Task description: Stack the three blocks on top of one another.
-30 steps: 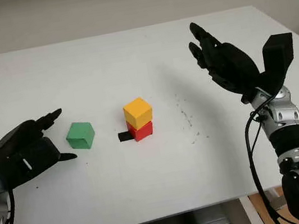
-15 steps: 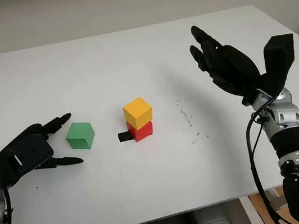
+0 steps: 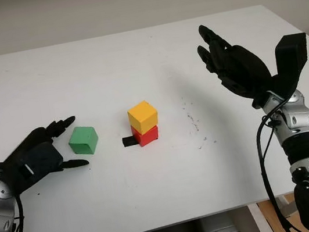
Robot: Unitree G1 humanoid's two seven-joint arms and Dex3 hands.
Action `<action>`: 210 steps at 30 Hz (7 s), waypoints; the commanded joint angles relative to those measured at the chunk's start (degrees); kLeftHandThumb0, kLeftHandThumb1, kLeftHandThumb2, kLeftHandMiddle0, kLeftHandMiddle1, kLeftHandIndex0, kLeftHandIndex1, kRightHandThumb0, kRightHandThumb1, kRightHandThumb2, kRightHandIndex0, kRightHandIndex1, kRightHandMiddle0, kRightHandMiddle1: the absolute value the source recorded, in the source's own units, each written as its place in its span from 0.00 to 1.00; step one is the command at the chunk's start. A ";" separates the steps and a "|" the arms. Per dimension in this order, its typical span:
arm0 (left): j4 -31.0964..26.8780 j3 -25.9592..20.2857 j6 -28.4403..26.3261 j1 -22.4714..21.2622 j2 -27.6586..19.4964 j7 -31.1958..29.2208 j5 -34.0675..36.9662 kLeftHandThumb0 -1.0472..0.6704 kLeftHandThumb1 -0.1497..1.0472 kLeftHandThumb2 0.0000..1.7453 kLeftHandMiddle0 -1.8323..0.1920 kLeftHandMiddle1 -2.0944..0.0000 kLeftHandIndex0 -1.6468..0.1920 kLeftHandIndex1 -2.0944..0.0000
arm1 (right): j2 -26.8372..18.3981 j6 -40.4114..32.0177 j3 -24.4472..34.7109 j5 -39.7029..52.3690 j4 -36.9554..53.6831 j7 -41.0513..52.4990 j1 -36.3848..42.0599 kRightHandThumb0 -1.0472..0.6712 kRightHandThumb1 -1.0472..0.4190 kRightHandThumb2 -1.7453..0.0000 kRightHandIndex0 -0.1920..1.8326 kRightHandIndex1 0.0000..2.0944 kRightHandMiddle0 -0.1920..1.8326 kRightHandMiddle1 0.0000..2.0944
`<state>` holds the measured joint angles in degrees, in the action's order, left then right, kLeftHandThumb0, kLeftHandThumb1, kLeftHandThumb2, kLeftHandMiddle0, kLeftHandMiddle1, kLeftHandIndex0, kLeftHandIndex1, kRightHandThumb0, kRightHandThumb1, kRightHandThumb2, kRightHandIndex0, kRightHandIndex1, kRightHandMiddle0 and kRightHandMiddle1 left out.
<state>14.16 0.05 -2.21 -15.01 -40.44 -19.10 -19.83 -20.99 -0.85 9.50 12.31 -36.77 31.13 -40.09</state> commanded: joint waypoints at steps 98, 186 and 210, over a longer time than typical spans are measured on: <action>-35.89 -0.10 -15.53 1.74 40.91 31.98 0.79 0.42 1.00 0.10 0.77 0.97 0.68 0.27 | 4.90 -5.33 -4.67 -3.42 7.95 -6.51 4.20 0.27 0.00 0.80 0.03 0.03 0.05 0.03; -29.54 6.31 -17.09 3.30 45.69 34.41 8.16 0.41 1.00 0.11 0.82 0.97 0.71 0.29 | 6.48 -4.13 -4.69 -3.50 9.31 -9.44 7.56 0.23 0.00 0.80 0.05 0.03 0.07 0.03; -29.92 6.71 -20.44 3.50 45.54 33.88 7.72 0.40 1.00 0.09 0.82 0.97 0.69 0.29 | 6.12 -5.13 -4.70 -3.40 10.65 -9.20 8.15 0.23 0.00 0.80 0.05 0.02 0.07 0.03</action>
<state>-14.30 6.35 -22.58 -11.34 3.69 14.56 -11.81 -14.59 -6.02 4.66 8.98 -27.08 21.82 -31.86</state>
